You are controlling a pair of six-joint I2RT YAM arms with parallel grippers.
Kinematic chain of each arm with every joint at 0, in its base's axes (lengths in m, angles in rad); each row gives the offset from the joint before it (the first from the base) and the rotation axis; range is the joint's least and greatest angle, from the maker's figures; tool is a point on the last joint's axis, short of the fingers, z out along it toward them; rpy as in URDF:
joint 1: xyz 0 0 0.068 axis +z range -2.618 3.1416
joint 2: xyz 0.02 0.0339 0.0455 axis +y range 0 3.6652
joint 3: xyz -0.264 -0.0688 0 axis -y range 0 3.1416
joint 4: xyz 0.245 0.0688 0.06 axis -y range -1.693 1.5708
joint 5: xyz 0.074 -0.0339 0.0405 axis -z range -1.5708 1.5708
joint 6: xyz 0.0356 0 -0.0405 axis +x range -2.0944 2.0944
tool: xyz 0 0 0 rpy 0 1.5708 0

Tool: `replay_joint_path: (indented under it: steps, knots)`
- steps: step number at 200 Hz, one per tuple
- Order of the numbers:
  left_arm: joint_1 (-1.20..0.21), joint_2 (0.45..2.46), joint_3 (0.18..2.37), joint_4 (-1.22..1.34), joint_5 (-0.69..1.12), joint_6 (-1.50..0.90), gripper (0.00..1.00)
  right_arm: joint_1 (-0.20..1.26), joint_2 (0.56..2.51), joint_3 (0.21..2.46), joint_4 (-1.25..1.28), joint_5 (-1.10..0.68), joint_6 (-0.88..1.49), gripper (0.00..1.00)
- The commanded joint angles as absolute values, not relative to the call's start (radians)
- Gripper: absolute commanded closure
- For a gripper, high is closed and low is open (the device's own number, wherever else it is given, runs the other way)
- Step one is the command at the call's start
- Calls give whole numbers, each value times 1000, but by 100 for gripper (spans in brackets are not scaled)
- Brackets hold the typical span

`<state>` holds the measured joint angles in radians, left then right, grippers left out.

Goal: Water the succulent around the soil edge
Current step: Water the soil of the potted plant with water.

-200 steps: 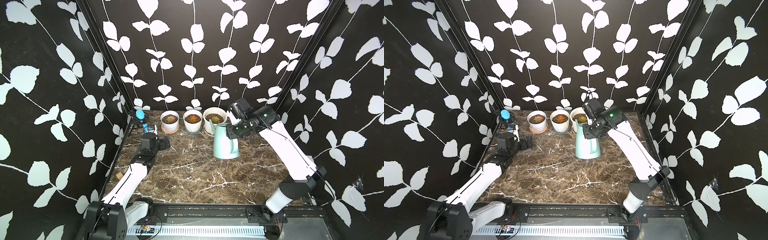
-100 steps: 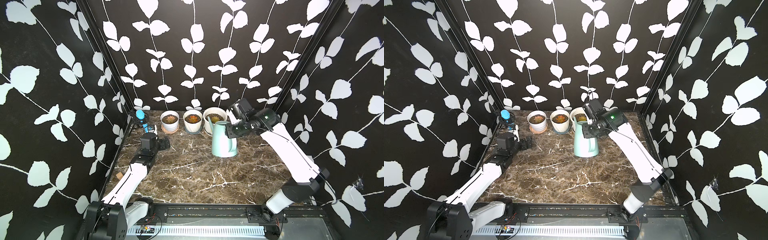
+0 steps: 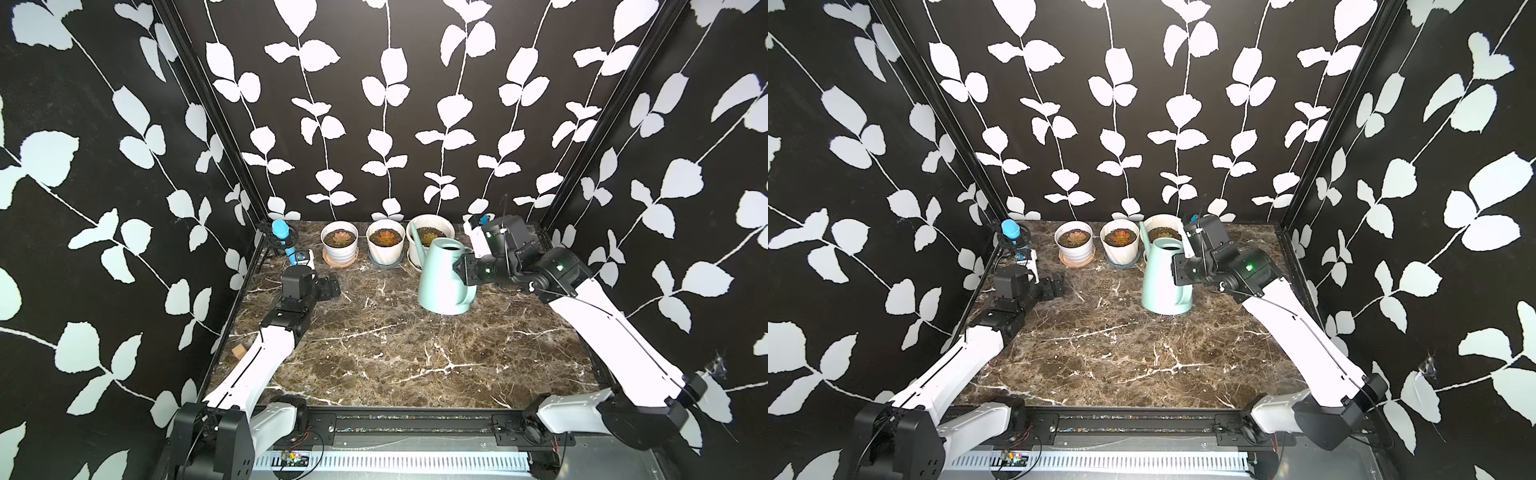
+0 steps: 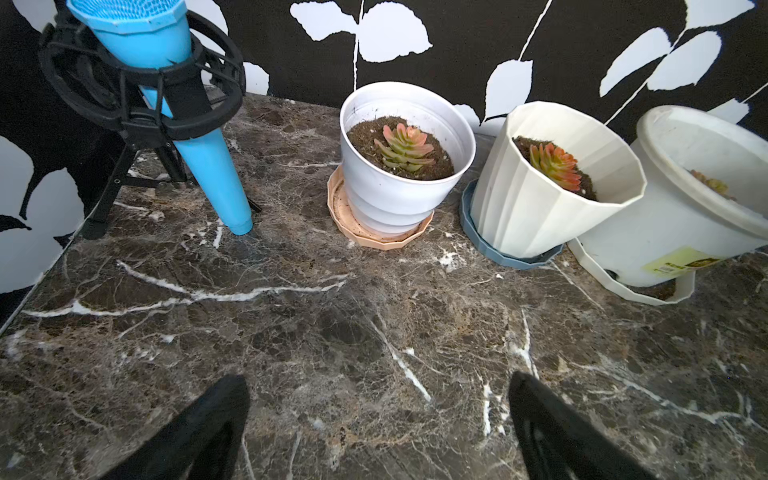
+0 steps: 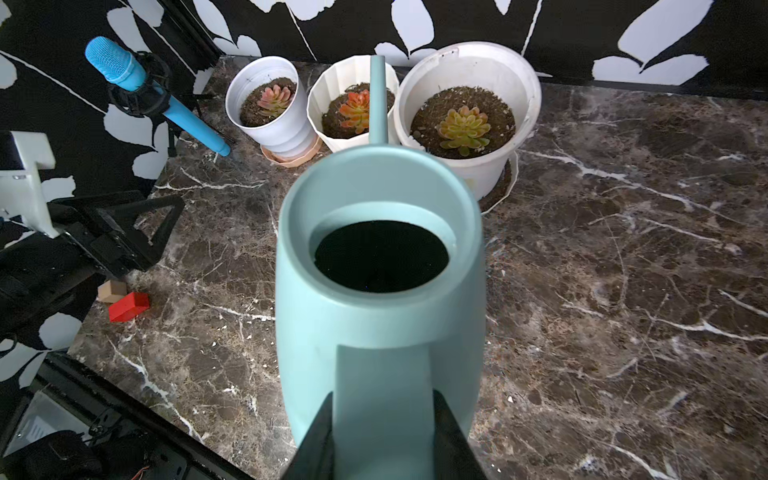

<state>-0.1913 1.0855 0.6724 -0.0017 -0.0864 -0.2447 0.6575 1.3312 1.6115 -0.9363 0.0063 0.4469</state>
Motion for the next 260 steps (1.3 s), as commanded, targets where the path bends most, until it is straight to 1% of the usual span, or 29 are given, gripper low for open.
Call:
replay_joint_path:
  steps: [1,14,36,63,100,154,202,260]
  knots:
    - [-196,1066,699,3,-81,-247,1,679,1256,1522,-711,-20,471,100]
    - [-195,1063,699,3,-84,-247,1,691,1213,1442,-626,-24,484,100]
    - [-196,1062,699,3,-86,-247,1,712,1179,1380,-552,-35,491,100]
    - [-196,1064,699,3,-83,-247,1,752,1204,1402,-563,-53,478,100]
    - [-196,1056,696,1,-95,-244,1,797,1239,1435,-585,-24,467,100]
    - [-196,1055,696,0,-94,-244,1,811,1324,1537,-679,11,475,100]
    - [-195,1055,697,0,-96,-242,1,811,1432,1688,-817,55,479,100]
    - [-196,1057,698,1,-95,-242,1,811,1541,1866,-945,56,488,100]
